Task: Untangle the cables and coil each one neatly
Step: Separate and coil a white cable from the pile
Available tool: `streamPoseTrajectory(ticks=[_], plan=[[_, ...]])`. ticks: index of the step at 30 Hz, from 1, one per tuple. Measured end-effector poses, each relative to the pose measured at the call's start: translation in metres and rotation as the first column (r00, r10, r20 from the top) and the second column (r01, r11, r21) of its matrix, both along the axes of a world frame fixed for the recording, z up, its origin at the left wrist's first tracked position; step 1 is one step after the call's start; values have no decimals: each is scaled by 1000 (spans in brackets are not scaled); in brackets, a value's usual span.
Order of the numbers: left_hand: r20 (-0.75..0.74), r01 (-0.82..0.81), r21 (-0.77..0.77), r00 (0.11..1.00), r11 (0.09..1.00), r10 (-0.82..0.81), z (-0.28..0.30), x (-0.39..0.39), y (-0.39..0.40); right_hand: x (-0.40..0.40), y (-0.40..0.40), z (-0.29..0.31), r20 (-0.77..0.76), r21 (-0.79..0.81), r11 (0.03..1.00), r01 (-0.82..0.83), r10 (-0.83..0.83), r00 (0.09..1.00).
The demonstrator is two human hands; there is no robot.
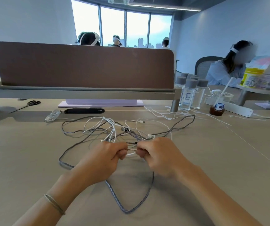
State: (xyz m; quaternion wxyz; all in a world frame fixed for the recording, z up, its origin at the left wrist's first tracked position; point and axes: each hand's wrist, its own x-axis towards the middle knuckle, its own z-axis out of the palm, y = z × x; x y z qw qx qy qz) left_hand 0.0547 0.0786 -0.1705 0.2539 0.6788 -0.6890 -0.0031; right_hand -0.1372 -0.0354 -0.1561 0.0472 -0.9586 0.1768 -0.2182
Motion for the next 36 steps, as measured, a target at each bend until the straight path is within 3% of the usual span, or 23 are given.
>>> streamPoseTrajectory(ticks=[5,9,14,19,25,27,33,36], plan=[[28,-86,14,996,996,86,7,18,9,-15,-18,1,31,24,995,96,-96,995],[78,-24,102,997,994,16,1,-8,6,-3,-2,-3,3,-24,998,50,-50,999],[154,-35,92,988,995,20,-1,-5,4,5,8,-6,-37,-53,999,-1,-1,999],[155,-168,49,975,985,158,12,21,11,-9,-10,-1,13,14,998,68,-68,998],[249,-69,109,968,992,40,2,-18,7,4,11,-8,-33,-60,998,-1,-1,999],[249,-61,129,968,990,27,0,-20,4,8,15,-9,-43,-71,997,-32,29,999],[186,-186,102,968,977,165,11,19,12,-9,-10,-3,-21,12,996,84,-84,996],[159,-125,77,981,989,112,8,9,13,-9,-8,-5,2,-31,996,87,-87,996]])
